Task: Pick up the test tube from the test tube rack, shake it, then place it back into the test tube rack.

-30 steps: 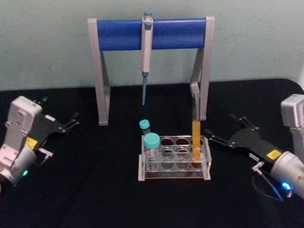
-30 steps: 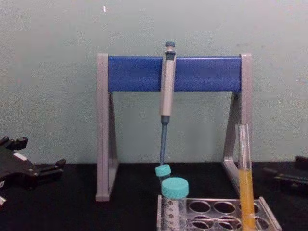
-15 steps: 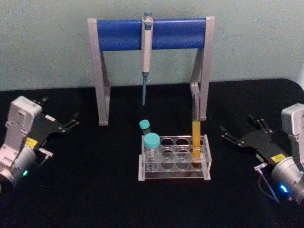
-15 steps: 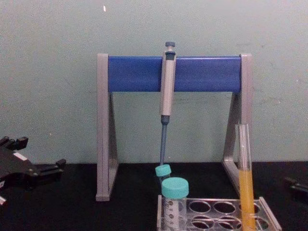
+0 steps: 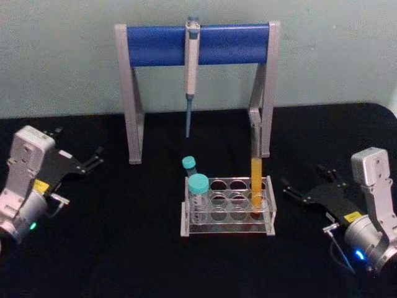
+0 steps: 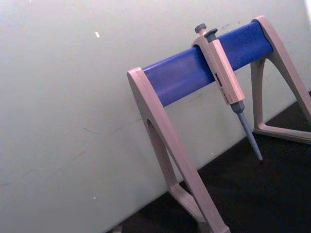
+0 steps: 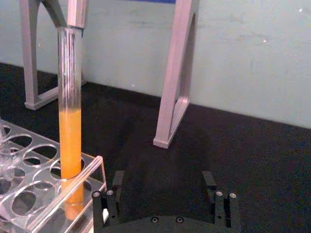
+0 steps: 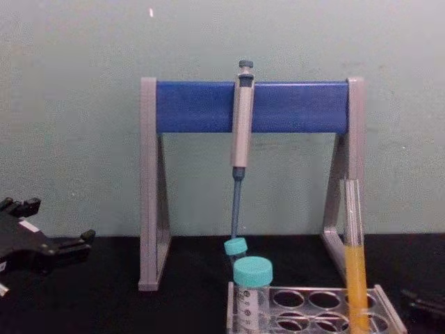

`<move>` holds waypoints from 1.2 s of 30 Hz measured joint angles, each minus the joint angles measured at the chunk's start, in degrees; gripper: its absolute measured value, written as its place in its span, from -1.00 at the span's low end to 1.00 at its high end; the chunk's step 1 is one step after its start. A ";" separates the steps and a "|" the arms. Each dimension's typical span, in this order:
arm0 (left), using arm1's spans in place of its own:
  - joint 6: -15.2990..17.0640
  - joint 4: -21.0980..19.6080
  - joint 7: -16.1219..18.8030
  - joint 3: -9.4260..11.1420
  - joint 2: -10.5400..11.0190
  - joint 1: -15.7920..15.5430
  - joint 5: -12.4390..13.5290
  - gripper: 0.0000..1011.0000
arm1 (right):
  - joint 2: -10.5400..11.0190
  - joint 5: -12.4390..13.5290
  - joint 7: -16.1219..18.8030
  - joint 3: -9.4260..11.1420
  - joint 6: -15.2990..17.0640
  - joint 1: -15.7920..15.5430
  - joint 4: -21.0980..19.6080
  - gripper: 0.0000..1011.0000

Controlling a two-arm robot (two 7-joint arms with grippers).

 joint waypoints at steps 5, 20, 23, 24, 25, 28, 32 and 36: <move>0.00 0.00 0.00 0.00 0.00 0.00 0.00 0.98 | -0.52 -0.57 0.77 0.05 0.32 0.20 0.60 0.98; 0.00 0.00 0.00 0.00 0.00 0.00 0.00 0.98 | -0.85 -1.02 1.60 0.26 0.58 0.34 0.92 0.98; 0.00 0.00 0.00 0.00 0.00 0.00 0.00 0.98 | -0.84 -1.02 1.57 0.25 0.57 0.33 0.90 0.98; 0.00 0.00 0.00 0.00 0.00 0.00 0.00 0.98 | -0.83 -1.02 1.55 0.24 0.57 0.32 0.90 0.98; 0.00 0.00 0.00 0.00 0.00 0.00 0.00 0.98 | -0.83 -1.02 1.54 0.23 0.57 0.31 0.89 0.98; 0.00 0.00 0.00 0.00 0.00 0.00 0.00 0.98 | -0.81 -1.02 1.51 0.22 0.56 0.30 0.86 0.98; 0.00 0.00 0.00 0.00 0.00 0.00 0.00 0.98 | -0.79 -0.99 1.47 0.21 0.55 0.28 0.84 0.98; 0.00 0.00 0.00 0.00 0.00 0.00 0.00 0.98 | -0.77 -0.98 1.44 0.21 0.54 0.27 0.82 0.98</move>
